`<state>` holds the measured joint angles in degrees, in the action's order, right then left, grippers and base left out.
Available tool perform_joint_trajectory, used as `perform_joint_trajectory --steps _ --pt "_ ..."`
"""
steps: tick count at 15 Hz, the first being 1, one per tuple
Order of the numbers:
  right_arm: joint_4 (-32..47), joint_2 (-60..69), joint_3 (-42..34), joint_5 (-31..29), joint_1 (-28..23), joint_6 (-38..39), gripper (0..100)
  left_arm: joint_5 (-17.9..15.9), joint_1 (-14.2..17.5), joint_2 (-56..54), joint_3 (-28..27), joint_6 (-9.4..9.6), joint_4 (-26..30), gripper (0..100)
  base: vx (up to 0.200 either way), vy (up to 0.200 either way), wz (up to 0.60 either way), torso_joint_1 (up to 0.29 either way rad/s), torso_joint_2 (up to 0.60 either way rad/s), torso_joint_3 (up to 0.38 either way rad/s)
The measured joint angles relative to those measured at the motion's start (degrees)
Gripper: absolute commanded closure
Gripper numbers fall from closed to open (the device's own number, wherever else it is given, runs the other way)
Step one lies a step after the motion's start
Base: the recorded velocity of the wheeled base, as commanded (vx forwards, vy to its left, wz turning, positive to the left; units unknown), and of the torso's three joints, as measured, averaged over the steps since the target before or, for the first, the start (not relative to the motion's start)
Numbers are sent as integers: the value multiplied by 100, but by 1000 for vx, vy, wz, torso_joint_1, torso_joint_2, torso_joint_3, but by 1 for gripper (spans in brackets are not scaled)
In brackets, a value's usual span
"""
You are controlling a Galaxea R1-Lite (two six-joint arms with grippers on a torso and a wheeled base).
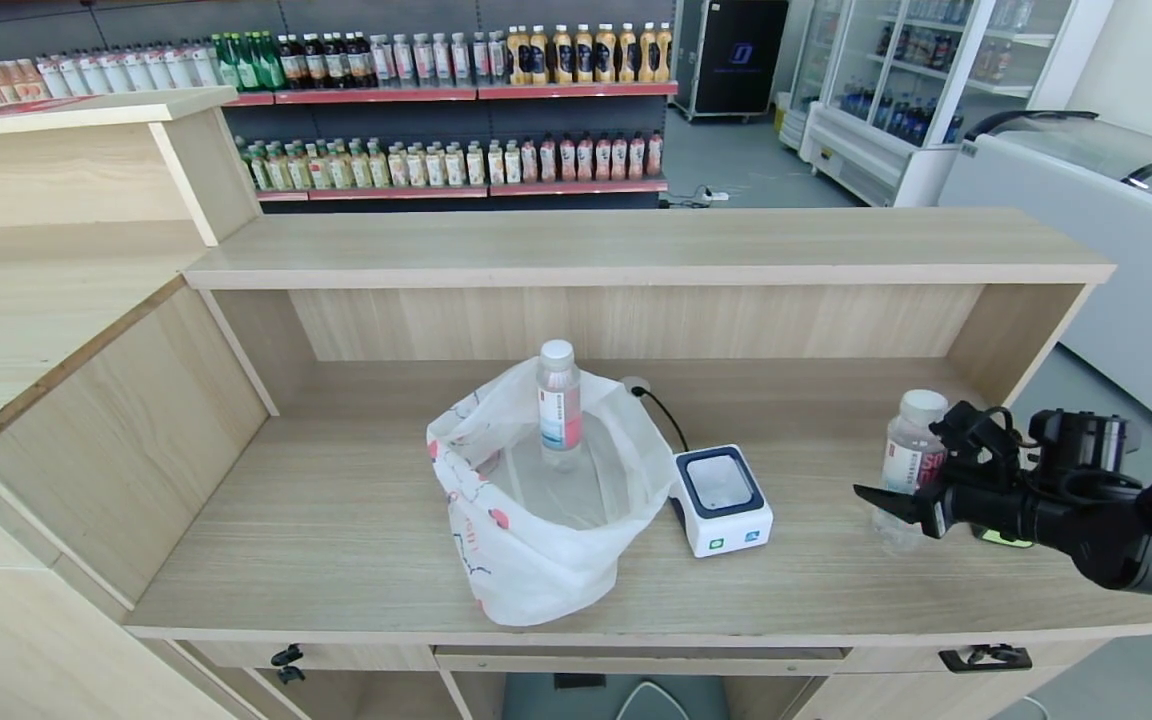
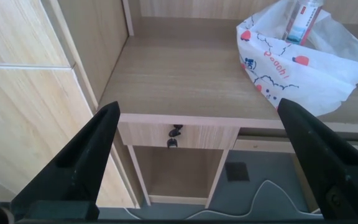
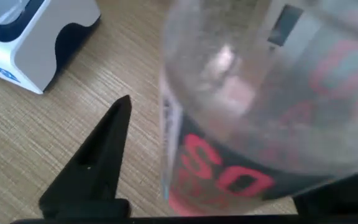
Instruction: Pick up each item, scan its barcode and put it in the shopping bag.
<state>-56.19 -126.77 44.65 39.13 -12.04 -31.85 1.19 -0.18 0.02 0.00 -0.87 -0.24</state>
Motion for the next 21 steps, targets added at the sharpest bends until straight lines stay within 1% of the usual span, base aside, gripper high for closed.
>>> perform_joint_trajectory --steps 1,5,8,9,10,12,13,15,17,18,19,21 --pt "-61 -13 22 -18 33 191 100 0 2 0 0 0 0 0 0 0 0 0 0 0" --pt "-79 -11 105 -24 105 325 100 0 2 0 0 0 0 0 0 0 0 0 0 0" --pt "-68 127 110 -27 205 769 100 0 2 0 0 0 2 0 0 0 0 0 0 0" --pt "-20 205 101 -13 235 1037 100 0 0 0 0 0 2 0 0 0 0 0 0 0" --pt "101 382 94 35 277 1479 100 0 2 0 0 0 0 0 0 0 0 0 0 0" --pt "449 930 110 310 373 2360 100 2 0 0 0 0 2 0 0 0 0 0 0 0" --pt "646 1282 145 627 424 2805 100 2 -2 0 0 0 2 0 0 0 0 0 0 0" --pt "952 1977 289 1523 477 3771 100 2 0 0 0 0 0 0 0 0 0 0 0 0" --pt "1095 2719 612 2956 497 4665 100 2 2 0 0 0 0 0 0 0 0 0 0 0" --pt "1111 3009 759 3515 497 4936 100 2 2 0 0 0 0 0 0 0 0 0 0 0" --pt "1068 3317 886 3942 497 5129 100 2 2 0 0 0 0 0 0 0 0 0 0 0" --pt "777 3769 969 4101 610 5199 100 2 0 0 0 0 2 0 0 0 0 0 0 0"
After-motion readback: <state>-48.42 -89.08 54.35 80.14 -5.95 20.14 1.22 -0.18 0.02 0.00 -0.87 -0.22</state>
